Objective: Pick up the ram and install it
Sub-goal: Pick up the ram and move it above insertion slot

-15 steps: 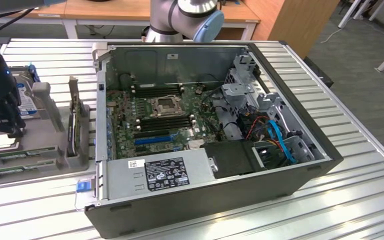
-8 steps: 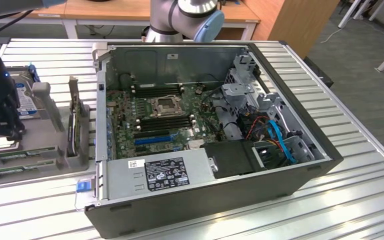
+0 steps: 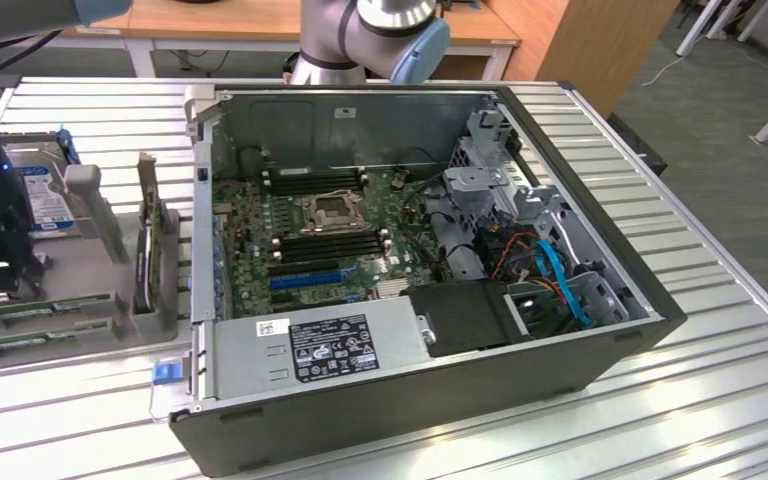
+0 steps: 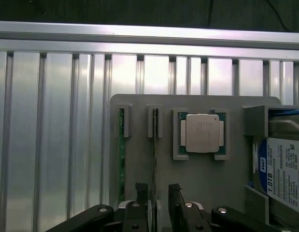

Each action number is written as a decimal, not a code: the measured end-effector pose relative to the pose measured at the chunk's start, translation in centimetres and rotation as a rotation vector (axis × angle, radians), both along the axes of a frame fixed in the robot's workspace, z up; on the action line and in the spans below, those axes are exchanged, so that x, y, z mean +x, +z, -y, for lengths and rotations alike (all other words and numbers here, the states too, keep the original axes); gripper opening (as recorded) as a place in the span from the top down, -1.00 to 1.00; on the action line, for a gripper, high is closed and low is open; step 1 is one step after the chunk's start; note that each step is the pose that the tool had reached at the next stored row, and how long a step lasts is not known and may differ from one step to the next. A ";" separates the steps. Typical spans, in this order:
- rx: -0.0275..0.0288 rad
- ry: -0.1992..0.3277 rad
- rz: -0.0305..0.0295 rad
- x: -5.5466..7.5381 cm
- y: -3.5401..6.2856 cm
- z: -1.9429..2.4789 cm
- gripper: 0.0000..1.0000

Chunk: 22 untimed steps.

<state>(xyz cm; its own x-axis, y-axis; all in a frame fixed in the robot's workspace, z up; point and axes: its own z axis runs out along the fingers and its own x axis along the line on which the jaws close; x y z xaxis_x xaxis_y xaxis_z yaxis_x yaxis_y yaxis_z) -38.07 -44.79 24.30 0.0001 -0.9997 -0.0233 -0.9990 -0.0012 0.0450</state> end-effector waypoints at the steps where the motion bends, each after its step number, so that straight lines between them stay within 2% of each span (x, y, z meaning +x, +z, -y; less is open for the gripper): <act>1: 0.0000 0.000 0.0000 0.0 0.00 0.50 0.38; 22: 0.0000 0.000 0.0000 0.0 0.00 2.89 0.38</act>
<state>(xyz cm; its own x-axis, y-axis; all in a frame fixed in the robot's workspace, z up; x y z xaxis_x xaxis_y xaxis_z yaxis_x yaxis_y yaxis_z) -38.12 -47.68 24.29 0.0001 -0.9997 -0.0234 -0.9990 -0.0012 0.0450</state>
